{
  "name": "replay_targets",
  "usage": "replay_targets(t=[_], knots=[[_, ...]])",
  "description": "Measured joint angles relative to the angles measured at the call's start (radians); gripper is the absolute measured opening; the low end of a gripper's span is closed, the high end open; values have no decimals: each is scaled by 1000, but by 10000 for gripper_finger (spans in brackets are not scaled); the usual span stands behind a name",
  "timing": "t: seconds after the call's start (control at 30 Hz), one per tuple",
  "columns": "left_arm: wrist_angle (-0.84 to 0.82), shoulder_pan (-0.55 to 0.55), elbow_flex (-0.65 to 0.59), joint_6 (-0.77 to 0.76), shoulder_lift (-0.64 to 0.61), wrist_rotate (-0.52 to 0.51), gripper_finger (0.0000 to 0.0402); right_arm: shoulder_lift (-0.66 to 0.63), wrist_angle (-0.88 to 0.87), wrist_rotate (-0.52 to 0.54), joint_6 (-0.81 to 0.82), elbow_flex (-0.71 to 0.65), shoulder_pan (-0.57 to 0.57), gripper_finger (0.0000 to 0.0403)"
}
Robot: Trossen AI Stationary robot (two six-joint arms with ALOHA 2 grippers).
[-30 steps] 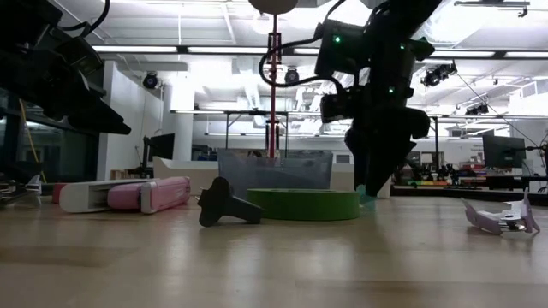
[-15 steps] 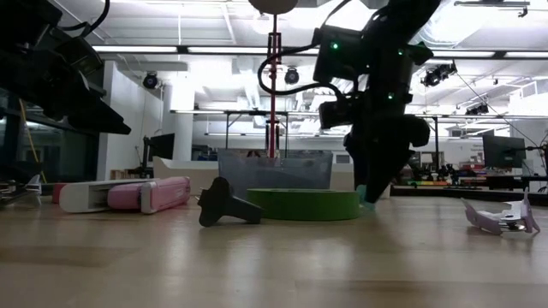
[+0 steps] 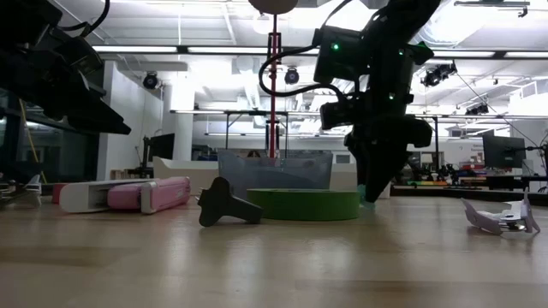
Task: Pick and place Stapler, Stapler remover, tape
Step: Put the blue staple remover into the left white bin
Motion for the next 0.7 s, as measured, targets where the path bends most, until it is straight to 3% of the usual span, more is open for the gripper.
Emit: replay_targets(t=[0.37,0.7], knots=[[0,0,0,0,0,0,257,-1,-1,0,-40,2,0,75],[0,0,0,0,0,0,257,-40,-36,73,-42,2,-1,74]])
